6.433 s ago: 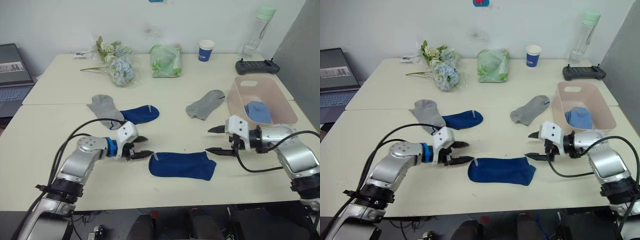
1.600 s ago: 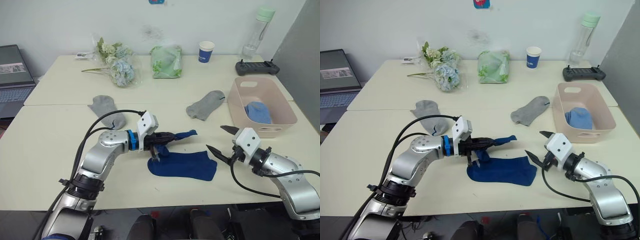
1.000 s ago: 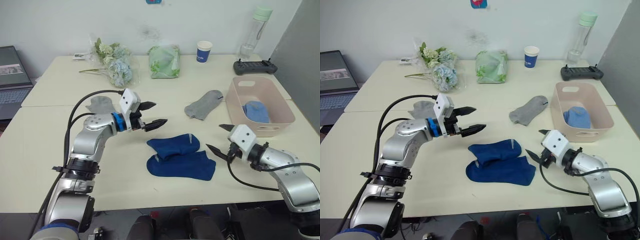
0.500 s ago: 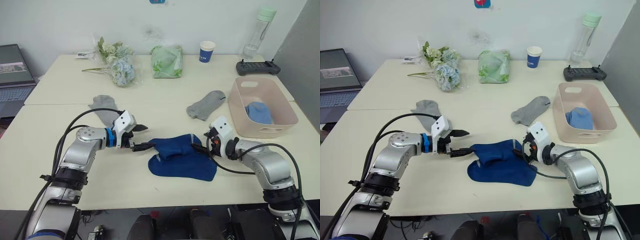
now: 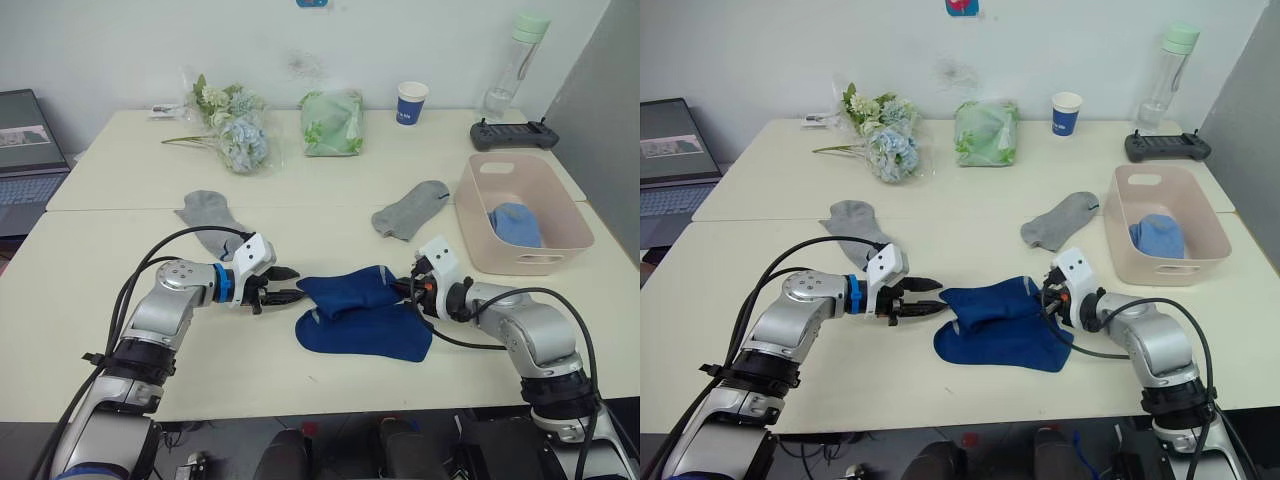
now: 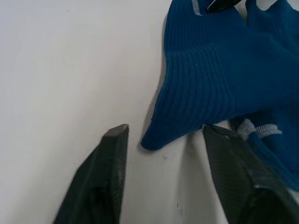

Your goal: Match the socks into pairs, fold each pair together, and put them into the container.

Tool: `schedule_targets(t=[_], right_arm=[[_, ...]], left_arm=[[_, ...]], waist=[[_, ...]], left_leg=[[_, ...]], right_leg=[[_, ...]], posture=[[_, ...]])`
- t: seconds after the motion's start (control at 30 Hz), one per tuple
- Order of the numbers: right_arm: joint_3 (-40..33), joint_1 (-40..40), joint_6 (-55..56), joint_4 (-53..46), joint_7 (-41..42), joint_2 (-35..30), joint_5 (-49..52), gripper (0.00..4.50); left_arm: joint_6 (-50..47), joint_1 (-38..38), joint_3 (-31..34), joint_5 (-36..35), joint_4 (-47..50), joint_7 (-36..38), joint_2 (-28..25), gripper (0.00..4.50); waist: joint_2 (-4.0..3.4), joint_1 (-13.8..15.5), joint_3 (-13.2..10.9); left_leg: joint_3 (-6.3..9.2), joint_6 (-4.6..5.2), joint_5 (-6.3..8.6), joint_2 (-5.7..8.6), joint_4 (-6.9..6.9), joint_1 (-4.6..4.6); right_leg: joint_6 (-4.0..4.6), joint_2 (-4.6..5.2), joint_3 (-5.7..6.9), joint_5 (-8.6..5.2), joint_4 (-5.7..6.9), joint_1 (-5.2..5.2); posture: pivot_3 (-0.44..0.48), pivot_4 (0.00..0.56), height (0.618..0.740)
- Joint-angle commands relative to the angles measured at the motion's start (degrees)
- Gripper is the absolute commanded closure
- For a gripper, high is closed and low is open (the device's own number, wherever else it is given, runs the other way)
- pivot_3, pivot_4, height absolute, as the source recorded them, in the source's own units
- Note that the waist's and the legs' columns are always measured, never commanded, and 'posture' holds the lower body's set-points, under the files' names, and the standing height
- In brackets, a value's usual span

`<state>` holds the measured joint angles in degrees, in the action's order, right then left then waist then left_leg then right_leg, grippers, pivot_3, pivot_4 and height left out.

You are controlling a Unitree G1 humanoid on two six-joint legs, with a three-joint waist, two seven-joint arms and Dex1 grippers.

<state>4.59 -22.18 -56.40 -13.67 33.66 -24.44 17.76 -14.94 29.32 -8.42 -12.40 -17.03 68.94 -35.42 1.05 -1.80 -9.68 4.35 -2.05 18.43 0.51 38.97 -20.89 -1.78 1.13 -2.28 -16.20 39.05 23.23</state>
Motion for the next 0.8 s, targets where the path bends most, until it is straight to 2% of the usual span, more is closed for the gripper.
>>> schedule_targets(t=[0.03, 0.13, 0.33, 0.47, 0.57, 0.67, 0.8], right_arm=[[-2.63, -2.45, 1.90, -0.82, 0.11, -0.64, 1.33, 4.50], [-3.17, -4.10, 2.56, -0.43, 0.13, -0.56, 1.68, 4.50], [-5.50, -9.82, 3.45, -0.96, -0.27, 0.87, 3.89, 4.50], [-4.39, -13.19, 5.57, -2.55, 1.21, -0.23, 4.34, 4.50], [-3.75, -14.84, 5.67, -2.94, 2.16, -0.86, 5.01, 4.50], [-3.15, -16.69, 6.51, -3.10, 2.64, -0.76, 5.13, 4.50], [-3.28, -19.18, 7.34, -3.55, 3.49, 0.21, 6.16, 4.50]], left_arm=[[0.06, -0.06, 1.39, -0.84, 2.09, 0.50, -0.93, 3.60], [-0.66, 0.17, 1.73, -1.47, 2.56, 0.60, -0.73, 4.49], [-2.63, 0.70, 3.04, -3.84, 6.47, 0.31, -0.27, 4.49], [-13.69, 0.99, 4.75, -11.51, 15.30, 0.92, -0.25, 4.49], [-15.68, 0.86, 4.89, -12.54, 18.01, -0.88, 0.28, 4.49], [-22.77, 0.71, 5.37, -17.26, 21.71, -1.90, 0.97, 4.49], [-28.84, -1.15, 5.44, -22.15, 27.17, -6.11, 4.27, 4.49]], waist=[[0.00, -0.01, 0.00], [0.00, -0.02, 0.00], [0.00, -0.03, 0.00], [0.00, 0.01, 0.00], [0.00, -0.05, 0.00], [0.00, -0.06, 0.00], [0.00, -0.05, 0.00]], left_leg=[[0.00, 0.00, 0.00, 0.00, 0.00, 0.00], [0.01, 0.00, 0.00, 0.00, 0.00, 0.00], [0.00, 0.00, 0.00, -0.01, 0.00, -0.01], [0.05, 0.00, 0.00, -0.01, -0.01, -0.06], [0.01, 0.00, 0.00, -0.01, -0.01, -0.05], [0.04, 0.00, 0.00, -0.02, -0.01, -0.04], [0.02, 0.01, 0.00, -0.02, -0.01, -0.04]], right_leg=[[0.00, 0.00, 0.00, 0.00, 0.00, 0.00], [0.00, 0.00, 0.01, 0.00, 0.01, 0.00], [0.00, 0.00, -0.01, 0.00, 0.01, 0.02], [0.00, 0.01, -0.01, 0.00, -0.03, 0.03], [0.00, 0.01, -0.02, 0.00, -0.02, 0.03], [0.00, 0.01, -0.02, 0.00, 0.00, 0.03], [0.00, 0.01, -0.02, 0.00, -0.02, 0.03]], posture=[[0.000, 0.150, 0.740], [0.000, 0.150, 0.740], [0.000, 0.150, 0.740], [0.000, 0.150, 0.740], [0.000, 0.150, 0.740], [0.000, 0.150, 0.740], [0.000, 0.150, 0.740]])
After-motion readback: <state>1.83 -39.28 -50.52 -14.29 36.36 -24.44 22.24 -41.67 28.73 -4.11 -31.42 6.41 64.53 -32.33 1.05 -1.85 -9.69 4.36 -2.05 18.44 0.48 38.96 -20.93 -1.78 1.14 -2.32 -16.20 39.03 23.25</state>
